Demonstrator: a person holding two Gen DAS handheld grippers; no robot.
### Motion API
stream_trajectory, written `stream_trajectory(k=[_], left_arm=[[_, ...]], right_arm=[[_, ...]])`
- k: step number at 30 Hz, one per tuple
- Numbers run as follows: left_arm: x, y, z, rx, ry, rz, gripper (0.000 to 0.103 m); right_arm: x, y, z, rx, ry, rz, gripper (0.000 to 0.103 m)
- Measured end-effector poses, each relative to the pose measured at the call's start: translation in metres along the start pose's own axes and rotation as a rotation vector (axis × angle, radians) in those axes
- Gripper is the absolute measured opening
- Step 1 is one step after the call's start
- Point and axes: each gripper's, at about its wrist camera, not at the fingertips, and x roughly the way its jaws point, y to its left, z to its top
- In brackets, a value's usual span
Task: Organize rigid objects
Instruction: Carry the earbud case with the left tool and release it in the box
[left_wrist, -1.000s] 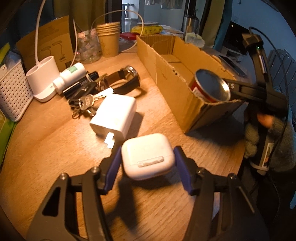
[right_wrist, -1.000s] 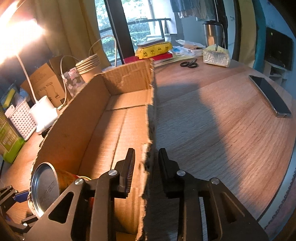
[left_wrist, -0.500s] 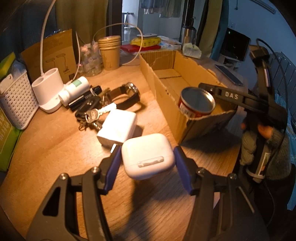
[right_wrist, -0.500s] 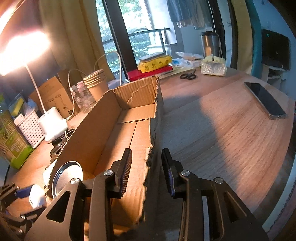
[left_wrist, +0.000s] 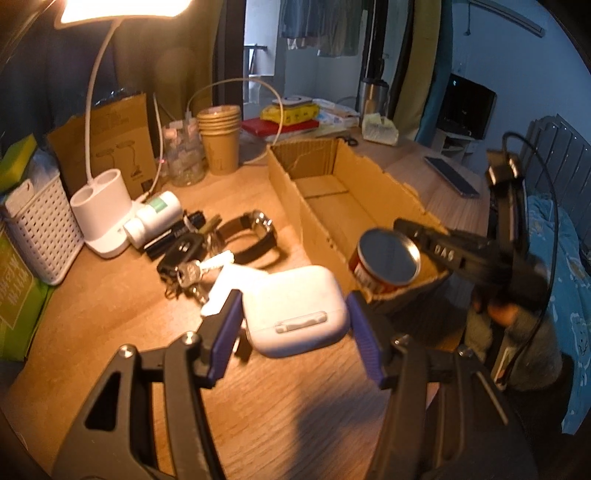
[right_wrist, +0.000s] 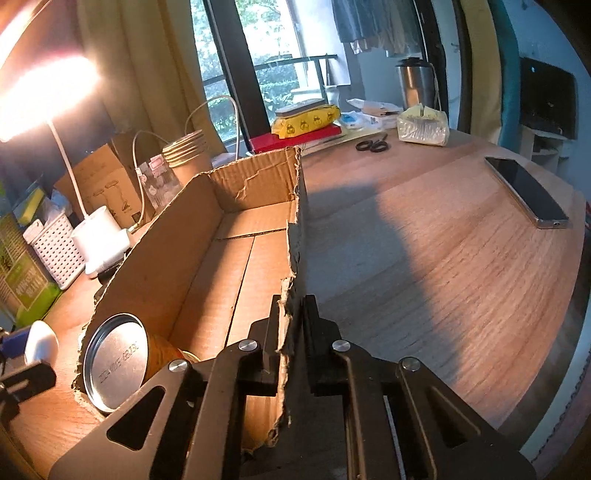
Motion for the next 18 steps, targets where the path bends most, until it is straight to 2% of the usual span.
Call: stream_trajectory(k=[9, 18], left_arm=[[0.008, -0.014, 0.025, 0.025, -0.043, -0.020, 0.058], [0.029, -0.021, 0.047, 0.037, -0.031, -0.033, 0.058]], right_arm=[[0.003, 0.003, 0.000, -0.008, -0.010, -0.012, 0.010], [0.006, 0.004, 0.001, -0.010, -0.009, -0.014, 0.010]])
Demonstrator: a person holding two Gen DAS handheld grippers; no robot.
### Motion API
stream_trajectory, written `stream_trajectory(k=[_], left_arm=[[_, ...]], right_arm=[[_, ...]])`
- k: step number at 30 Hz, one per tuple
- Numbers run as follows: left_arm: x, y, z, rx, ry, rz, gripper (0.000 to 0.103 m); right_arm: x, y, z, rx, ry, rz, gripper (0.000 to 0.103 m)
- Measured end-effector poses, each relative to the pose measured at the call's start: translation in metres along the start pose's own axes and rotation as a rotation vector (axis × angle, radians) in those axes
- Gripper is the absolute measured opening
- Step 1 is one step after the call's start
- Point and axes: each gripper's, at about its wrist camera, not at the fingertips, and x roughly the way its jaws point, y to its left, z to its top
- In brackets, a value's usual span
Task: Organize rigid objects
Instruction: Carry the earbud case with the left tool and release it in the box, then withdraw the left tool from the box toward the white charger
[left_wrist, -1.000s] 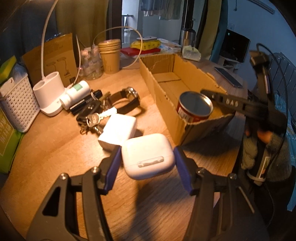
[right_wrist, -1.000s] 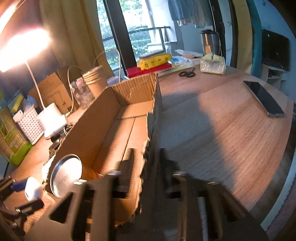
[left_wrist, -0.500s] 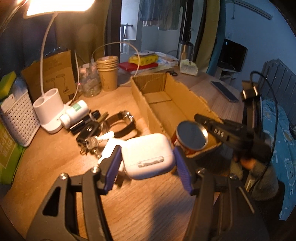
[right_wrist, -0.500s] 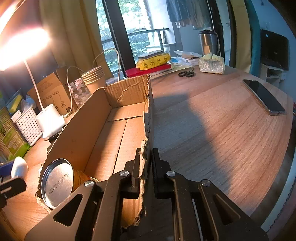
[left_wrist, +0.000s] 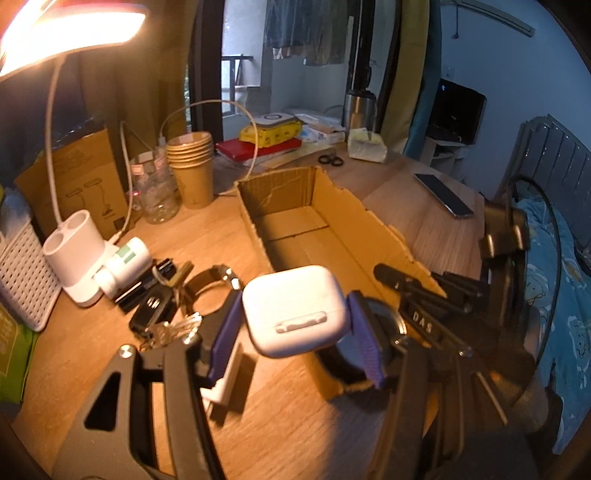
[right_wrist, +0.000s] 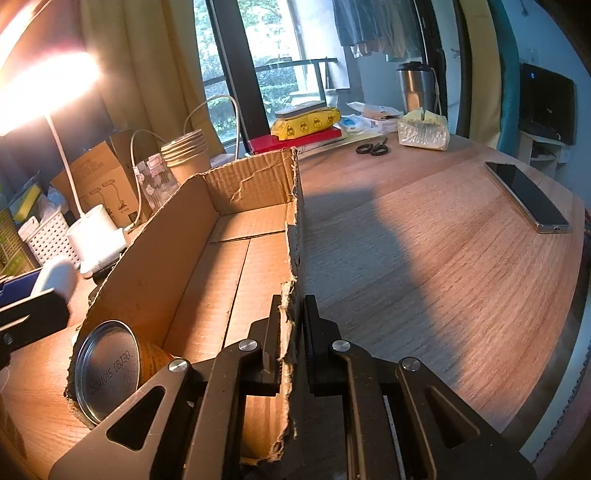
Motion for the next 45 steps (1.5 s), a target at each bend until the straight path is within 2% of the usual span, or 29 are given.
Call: stream_trajectory(k=[10, 20, 35, 39, 45], left_arm=[[0.033, -0.016, 0.022, 0.052, 0.026, -0.043, 0.058], [0.062, -0.027, 0.026, 0.060, 0.073, -0.065, 0.058], [0.066, -0.036, 0.032, 0.098, 0.086, -0.096, 0.059], [0.063, -0.037, 0.030, 0.099, 0.080, -0.087, 0.070], [0.056, -0.028, 0.026, 0.076, 0.077, -0.073, 0.071]], right_arm=[[0.001, -0.001, 0.000, 0.002, 0.000, 0.006, 0.010], [0.001, -0.001, 0.001, 0.002, 0.001, 0.008, 0.010], [0.004, 0.001, 0.000, -0.007, 0.013, 0.005, 0.010], [0.004, 0.001, -0.001, -0.005, 0.012, 0.007, 0.010], [0.004, 0.001, -0.001, -0.005, 0.011, 0.007, 0.010]])
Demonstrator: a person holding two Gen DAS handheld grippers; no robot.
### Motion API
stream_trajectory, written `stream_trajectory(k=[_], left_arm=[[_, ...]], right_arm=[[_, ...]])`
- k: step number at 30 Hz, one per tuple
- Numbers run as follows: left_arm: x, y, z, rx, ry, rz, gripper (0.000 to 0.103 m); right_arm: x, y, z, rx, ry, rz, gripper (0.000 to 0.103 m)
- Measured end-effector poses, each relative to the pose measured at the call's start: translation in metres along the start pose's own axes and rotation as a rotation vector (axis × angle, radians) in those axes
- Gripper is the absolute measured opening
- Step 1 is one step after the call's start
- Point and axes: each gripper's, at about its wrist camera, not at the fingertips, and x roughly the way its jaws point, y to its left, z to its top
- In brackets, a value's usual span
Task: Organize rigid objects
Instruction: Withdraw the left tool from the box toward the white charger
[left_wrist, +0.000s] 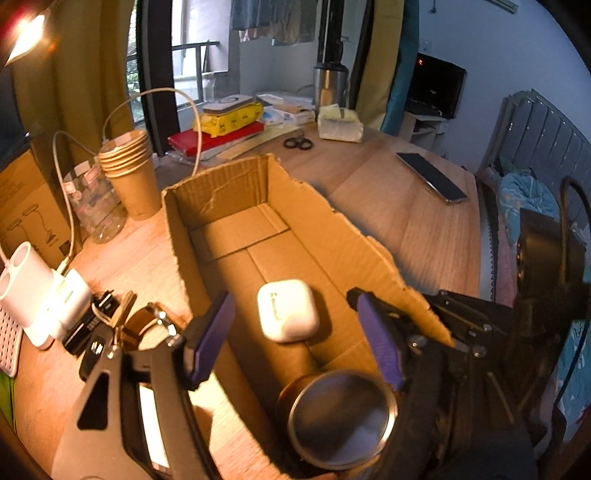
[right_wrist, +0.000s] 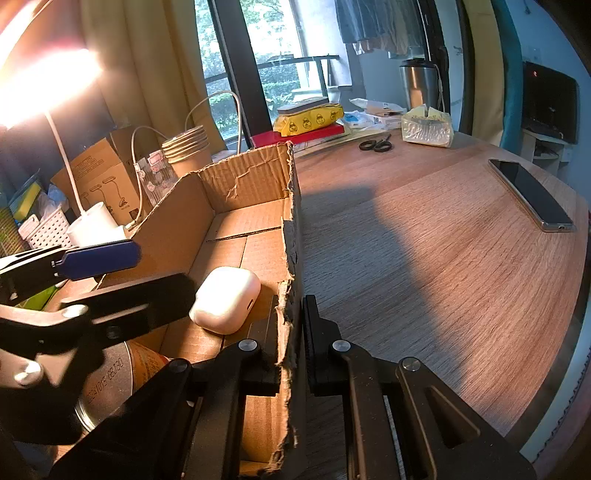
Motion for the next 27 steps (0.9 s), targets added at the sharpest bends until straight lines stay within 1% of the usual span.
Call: stream_trajectory(k=[9, 17, 21, 27], left_arm=[[-0.028, 0.002, -0.005, -0.001, -0.048, 0.014, 0.072], [-0.047, 0.017, -0.017, -0.021, -0.062, 0.048, 0.072], [-0.052, 0.027, -0.023, -0.026, -0.064, 0.090, 0.072], [-0.058, 0.044, -0.036, -0.047, -0.055, 0.131, 0.072]], right_arm=[[0.000, 0.000, 0.000, 0.000, 0.000, 0.000, 0.010], [0.000, 0.000, 0.000, 0.000, 0.000, 0.000, 0.010], [0.000, 0.000, 0.000, 0.000, 0.000, -0.001, 0.010], [0.000, 0.000, 0.000, 0.000, 0.000, 0.000, 0.010]])
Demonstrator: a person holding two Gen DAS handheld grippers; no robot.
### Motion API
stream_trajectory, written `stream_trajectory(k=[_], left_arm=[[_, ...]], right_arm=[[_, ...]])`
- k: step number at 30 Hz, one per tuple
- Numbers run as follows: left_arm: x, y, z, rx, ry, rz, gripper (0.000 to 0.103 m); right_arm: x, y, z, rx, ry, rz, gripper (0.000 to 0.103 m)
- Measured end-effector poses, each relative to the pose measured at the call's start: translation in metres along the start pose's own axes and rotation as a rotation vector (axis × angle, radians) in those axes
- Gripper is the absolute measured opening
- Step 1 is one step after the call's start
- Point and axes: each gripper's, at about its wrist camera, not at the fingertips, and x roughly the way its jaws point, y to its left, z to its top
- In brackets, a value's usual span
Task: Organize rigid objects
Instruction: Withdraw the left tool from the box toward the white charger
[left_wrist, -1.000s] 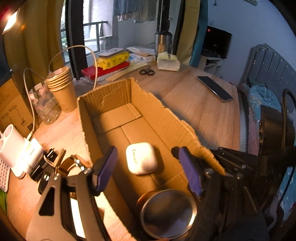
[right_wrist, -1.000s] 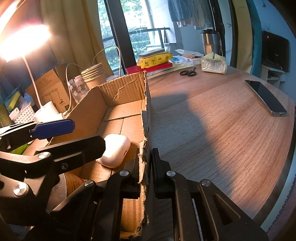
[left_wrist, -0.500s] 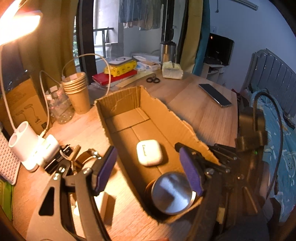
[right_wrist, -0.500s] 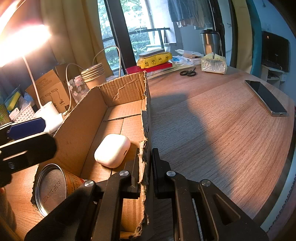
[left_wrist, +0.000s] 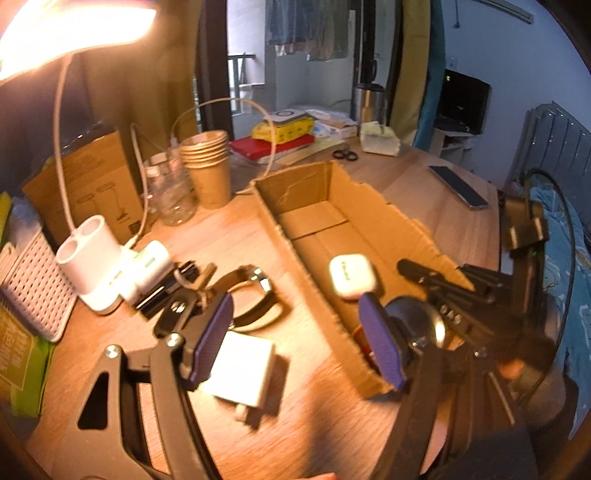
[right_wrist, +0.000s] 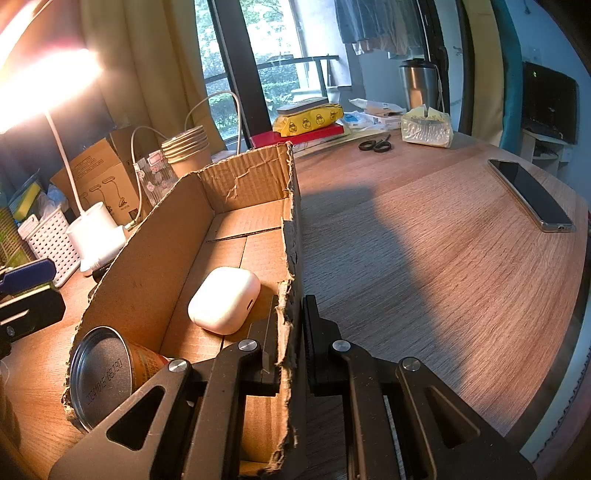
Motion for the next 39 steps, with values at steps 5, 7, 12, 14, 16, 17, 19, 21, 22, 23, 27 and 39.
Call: stream_trajectory(k=[5, 7, 12, 14, 16, 17, 19, 21, 22, 23, 27, 39], left_arm=[[0.000, 0.014, -0.009, -0.018, 0.017, 0.029, 0.072], [0.000, 0.019, -0.012, -0.025, 0.022, 0.039, 0.072], [0.000, 0.030, -0.021, -0.038, 0.036, 0.067, 0.072], [0.001, 0.035, -0.024, -0.044, 0.040, 0.079, 0.072], [0.001, 0.040, -0.027, -0.052, 0.045, 0.086, 0.072], [0.001, 0.043, -0.029, -0.056, 0.048, 0.091, 0.072], [0.002, 0.047, -0.032, -0.063, 0.052, 0.096, 0.072], [0.002, 0.052, -0.034, -0.070, 0.055, 0.102, 0.072], [0.003, 0.053, -0.034, -0.073, 0.058, 0.102, 0.072], [0.004, 0.054, -0.035, -0.076, 0.063, 0.102, 0.072], [0.010, 0.056, -0.041, -0.081, 0.086, 0.093, 0.072], [0.027, 0.028, -0.042, 0.019, 0.124, 0.034, 0.072]], right_arm=[[0.000, 0.000, 0.000, 0.000, 0.000, -0.001, 0.010], [0.000, 0.000, 0.000, 0.000, 0.000, -0.001, 0.010], [0.000, 0.000, 0.000, 0.000, 0.000, -0.001, 0.010], [0.000, 0.000, 0.000, 0.000, 0.000, 0.000, 0.010], [0.000, 0.000, 0.000, 0.000, 0.000, -0.001, 0.010], [0.000, 0.000, 0.000, 0.000, 0.001, -0.001, 0.011], [0.000, 0.000, 0.000, 0.000, 0.000, -0.001, 0.010], [0.000, 0.000, 0.000, 0.000, 0.000, -0.001, 0.010], [0.000, 0.000, 0.000, -0.001, 0.002, -0.001, 0.010], [0.000, 0.001, 0.000, -0.003, 0.003, -0.003, 0.011], [0.001, 0.000, -0.001, -0.002, 0.002, -0.003, 0.010], [0.001, 0.000, -0.001, -0.002, 0.002, -0.003, 0.010]])
